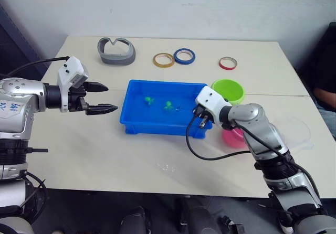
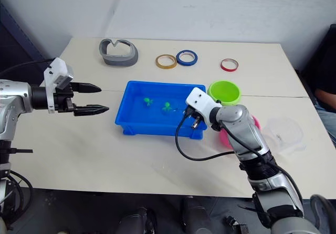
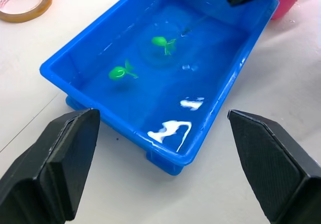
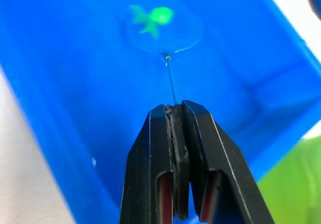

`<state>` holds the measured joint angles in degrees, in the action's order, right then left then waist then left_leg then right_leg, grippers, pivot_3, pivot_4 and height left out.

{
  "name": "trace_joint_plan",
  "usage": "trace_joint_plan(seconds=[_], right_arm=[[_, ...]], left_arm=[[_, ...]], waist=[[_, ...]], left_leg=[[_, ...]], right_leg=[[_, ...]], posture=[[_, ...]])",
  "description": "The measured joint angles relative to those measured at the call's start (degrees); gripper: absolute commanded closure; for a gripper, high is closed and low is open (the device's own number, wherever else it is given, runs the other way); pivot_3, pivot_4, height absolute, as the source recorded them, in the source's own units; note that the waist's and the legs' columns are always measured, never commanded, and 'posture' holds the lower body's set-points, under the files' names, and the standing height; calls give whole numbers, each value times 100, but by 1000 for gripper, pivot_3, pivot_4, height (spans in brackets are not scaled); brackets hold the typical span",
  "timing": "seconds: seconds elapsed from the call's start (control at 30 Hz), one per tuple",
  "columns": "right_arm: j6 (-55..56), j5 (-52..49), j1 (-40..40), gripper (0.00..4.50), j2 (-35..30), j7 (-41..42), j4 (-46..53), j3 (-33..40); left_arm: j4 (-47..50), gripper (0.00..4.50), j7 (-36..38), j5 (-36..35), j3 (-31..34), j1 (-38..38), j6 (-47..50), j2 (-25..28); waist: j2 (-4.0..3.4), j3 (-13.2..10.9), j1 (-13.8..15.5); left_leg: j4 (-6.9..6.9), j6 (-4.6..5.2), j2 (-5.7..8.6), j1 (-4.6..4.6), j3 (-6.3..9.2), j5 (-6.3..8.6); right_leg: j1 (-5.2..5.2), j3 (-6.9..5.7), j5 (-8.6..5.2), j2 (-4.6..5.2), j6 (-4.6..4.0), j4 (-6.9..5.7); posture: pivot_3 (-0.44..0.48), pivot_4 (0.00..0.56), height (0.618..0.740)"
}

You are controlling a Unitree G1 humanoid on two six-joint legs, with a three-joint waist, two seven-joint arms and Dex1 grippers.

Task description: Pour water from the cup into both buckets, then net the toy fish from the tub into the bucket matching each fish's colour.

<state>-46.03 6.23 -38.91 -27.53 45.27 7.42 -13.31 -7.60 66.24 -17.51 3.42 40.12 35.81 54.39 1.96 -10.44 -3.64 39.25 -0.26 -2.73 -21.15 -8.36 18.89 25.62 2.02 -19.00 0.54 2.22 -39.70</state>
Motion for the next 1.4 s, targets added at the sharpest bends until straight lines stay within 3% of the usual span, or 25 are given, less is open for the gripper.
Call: trace_joint_plan(seconds=[0.43,1.1,1.4], right_arm=[[-1095,-1091,-302,4500,69,-119,426,693],[-1452,-1938,-280,4500,-417,-278,929,729],[-1575,-2333,-283,4500,-1376,-208,1069,1375]], left_arm=[[-2,38,-19,-10,-3,14,-9,-3],[-241,38,-38,-8,-72,284,-29,-132],[-779,38,-8,67,-332,759,-373,-575]], waist=[[0,0,-21],[1,0,-107],[1,0,-63]], left_leg=[[-1,0,0,-2,1,0],[-1,0,0,-4,3,0],[-2,3,1,-7,4,1]], right_leg=[[0,0,0,0,0,2],[0,-1,0,1,0,4],[-1,-3,0,2,1,13]], posture=[[0,150,738],[0,150,738],[0,150,738]])
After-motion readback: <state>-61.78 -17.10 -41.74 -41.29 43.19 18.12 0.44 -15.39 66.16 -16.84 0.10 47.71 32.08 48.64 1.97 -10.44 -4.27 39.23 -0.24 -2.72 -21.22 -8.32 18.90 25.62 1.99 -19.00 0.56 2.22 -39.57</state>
